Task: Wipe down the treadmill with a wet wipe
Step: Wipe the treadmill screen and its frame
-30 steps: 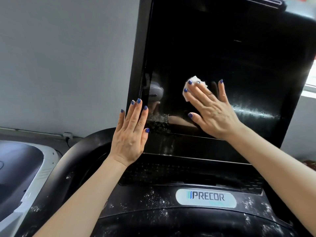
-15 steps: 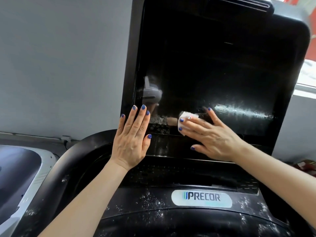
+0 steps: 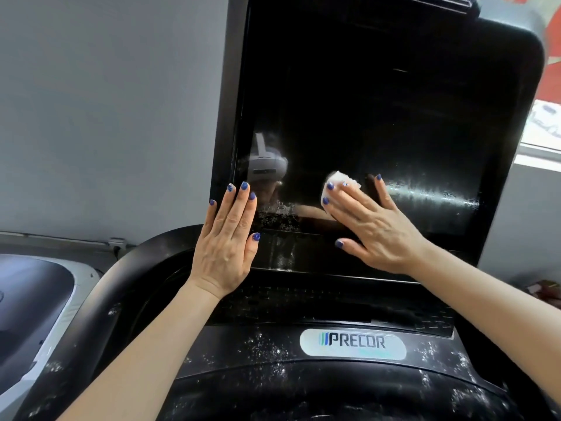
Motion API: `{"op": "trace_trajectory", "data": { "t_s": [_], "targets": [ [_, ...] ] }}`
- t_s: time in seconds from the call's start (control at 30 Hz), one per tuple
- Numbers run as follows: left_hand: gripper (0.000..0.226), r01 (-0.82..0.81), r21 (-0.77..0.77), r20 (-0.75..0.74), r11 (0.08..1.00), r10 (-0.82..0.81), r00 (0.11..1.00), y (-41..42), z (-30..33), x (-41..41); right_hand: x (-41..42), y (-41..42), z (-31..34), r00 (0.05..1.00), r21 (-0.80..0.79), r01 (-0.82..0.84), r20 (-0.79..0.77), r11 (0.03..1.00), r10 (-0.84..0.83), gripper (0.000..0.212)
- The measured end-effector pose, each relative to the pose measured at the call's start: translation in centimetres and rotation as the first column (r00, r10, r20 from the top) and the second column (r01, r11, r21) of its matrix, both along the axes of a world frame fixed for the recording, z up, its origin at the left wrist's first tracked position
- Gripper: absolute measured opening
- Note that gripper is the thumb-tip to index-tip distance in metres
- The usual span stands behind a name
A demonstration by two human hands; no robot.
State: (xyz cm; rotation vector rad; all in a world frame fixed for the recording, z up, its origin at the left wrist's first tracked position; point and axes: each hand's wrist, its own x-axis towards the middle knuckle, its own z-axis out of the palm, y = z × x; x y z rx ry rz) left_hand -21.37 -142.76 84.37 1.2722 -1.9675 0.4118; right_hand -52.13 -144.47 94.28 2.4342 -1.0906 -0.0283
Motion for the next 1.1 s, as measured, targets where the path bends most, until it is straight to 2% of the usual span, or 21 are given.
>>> {"op": "trace_trajectory", "data": {
  "t_s": [0.17,0.3,0.63,0.93,1.1],
  "targets": [
    [0.062,-0.018,0.065,-0.022,0.998,0.019,1.0,1.8,-2.0,2.1,-2.7,0.7,0.8,0.988,0.046,-0.091,-0.125,0.995,0.096,0.071],
    [0.06,-0.025,0.087,-0.002,0.996,0.025,1.0,2.7,-3.3,3.4,-0.5,0.8,0.1,0.968,0.091,-0.167,-0.175,0.982,0.181,0.072],
    [0.061,-0.001,0.114,0.004,0.993,0.001,1.0,3.3,-3.8,4.1,11.6,0.9,-1.9,0.966,0.07,-0.227,-0.111,0.971,0.234,0.068],
    [0.058,0.038,0.112,-0.014,0.993,-0.036,0.999,3.3,-3.7,4.4,2.5,3.5,-2.3,0.969,0.098,-0.136,-0.193,0.986,0.153,0.069],
    [0.058,0.057,0.133,-0.047,0.989,-0.051,0.998,3.4,-3.7,4.2,5.3,4.0,-2.5,0.971,0.081,-0.142,-0.182,0.987,0.155,0.068]
  ]
}}
